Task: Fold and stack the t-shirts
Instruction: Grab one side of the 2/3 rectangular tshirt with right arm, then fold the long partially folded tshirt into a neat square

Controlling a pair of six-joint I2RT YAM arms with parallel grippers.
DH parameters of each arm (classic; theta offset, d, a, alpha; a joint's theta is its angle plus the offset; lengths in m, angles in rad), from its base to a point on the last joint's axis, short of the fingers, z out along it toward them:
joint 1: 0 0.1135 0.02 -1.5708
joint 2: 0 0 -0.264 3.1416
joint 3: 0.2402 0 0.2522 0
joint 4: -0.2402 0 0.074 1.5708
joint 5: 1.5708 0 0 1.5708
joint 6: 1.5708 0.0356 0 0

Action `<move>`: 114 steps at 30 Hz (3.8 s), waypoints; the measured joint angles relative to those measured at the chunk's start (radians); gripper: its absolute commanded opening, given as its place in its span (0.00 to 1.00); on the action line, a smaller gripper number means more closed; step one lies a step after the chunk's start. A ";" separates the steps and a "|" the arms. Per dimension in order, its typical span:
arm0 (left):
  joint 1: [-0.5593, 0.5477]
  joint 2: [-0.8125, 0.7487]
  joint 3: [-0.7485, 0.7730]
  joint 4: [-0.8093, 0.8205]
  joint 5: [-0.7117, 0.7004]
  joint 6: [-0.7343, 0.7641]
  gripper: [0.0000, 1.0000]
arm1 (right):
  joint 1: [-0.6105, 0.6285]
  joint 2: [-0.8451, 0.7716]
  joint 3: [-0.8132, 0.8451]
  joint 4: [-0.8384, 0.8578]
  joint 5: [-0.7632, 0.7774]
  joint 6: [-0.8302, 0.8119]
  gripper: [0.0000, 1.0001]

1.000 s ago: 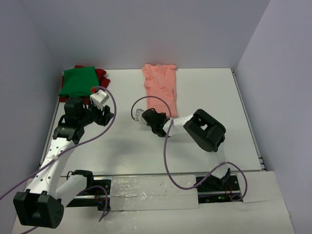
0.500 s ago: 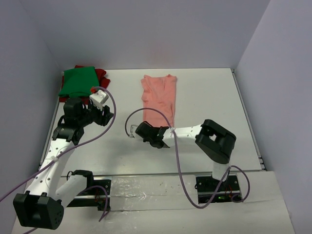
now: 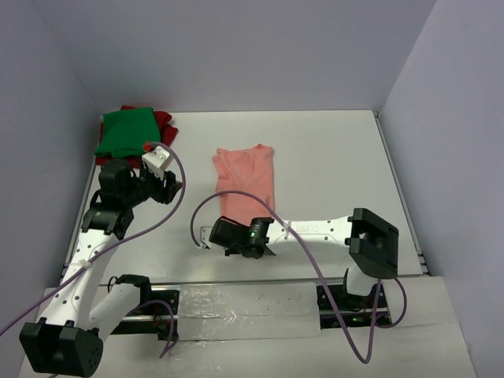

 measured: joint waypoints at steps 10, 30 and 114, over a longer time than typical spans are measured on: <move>0.000 -0.008 0.000 -0.005 0.005 0.000 0.60 | -0.217 0.045 0.174 0.081 0.117 -0.146 0.00; 0.001 -0.020 0.000 -0.023 0.016 0.000 0.61 | -0.496 0.409 0.570 0.541 0.275 -0.382 0.00; 0.021 -0.035 0.014 -0.044 0.061 -0.001 0.61 | -0.426 0.579 0.692 0.549 0.110 -0.173 0.83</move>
